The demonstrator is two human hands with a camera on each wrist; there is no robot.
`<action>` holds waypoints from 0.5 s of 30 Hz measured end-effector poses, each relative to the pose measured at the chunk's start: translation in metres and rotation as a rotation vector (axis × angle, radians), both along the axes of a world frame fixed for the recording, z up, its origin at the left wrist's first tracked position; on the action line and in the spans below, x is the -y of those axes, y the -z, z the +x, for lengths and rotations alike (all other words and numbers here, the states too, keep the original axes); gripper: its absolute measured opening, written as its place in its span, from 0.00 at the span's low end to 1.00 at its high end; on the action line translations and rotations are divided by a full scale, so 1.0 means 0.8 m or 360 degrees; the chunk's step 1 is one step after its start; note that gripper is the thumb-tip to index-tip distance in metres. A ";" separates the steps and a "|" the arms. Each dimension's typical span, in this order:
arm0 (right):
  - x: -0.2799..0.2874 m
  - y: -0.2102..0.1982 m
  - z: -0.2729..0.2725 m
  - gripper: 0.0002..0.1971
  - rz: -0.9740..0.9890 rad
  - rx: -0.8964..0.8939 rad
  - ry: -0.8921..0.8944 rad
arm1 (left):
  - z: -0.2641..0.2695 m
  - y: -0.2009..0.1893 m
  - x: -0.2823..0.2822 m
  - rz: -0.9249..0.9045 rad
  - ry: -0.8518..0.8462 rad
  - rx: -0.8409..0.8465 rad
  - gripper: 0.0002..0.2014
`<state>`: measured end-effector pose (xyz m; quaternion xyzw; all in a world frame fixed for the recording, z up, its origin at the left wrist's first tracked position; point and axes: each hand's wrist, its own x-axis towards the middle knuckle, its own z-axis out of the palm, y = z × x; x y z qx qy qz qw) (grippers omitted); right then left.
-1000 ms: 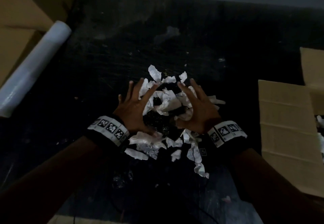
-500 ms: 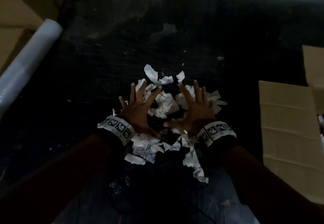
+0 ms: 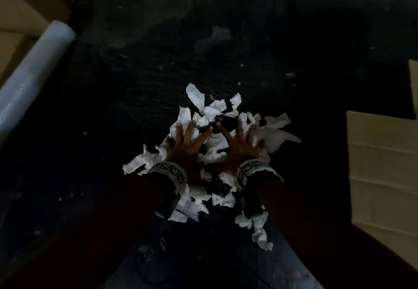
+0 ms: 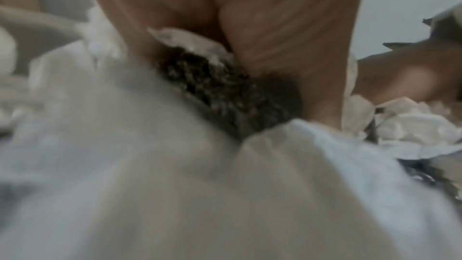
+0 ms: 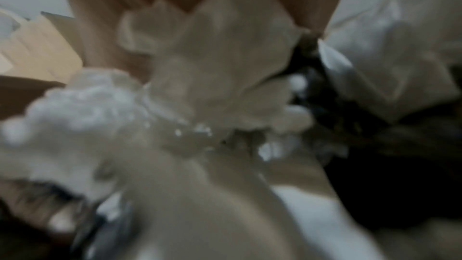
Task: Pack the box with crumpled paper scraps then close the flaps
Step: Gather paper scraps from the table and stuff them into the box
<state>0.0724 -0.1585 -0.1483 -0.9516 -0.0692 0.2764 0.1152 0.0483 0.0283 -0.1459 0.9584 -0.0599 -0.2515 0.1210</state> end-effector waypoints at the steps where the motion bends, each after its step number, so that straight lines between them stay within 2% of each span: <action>1: 0.001 0.002 0.000 0.61 0.0014 -0.0016 -0.0003 | -0.002 0.001 -0.001 -0.0006 -0.0001 0.0002 0.64; 5: 0.002 0.006 -0.003 0.63 0.0074 0.0005 -0.0023 | -0.002 0.003 -0.003 -0.0029 0.0051 -0.0035 0.70; 8: 0.002 0.006 -0.005 0.65 0.0114 0.0061 -0.0031 | 0.004 -0.006 -0.013 -0.0088 0.0156 -0.0197 0.75; 12: 0.001 0.008 -0.006 0.65 0.0078 0.0101 -0.0055 | 0.006 -0.007 -0.015 -0.0166 0.0131 -0.0166 0.70; 15: 0.000 0.007 -0.008 0.67 0.0078 0.0134 -0.0060 | 0.000 0.004 -0.006 -0.0013 0.0092 -0.0037 0.69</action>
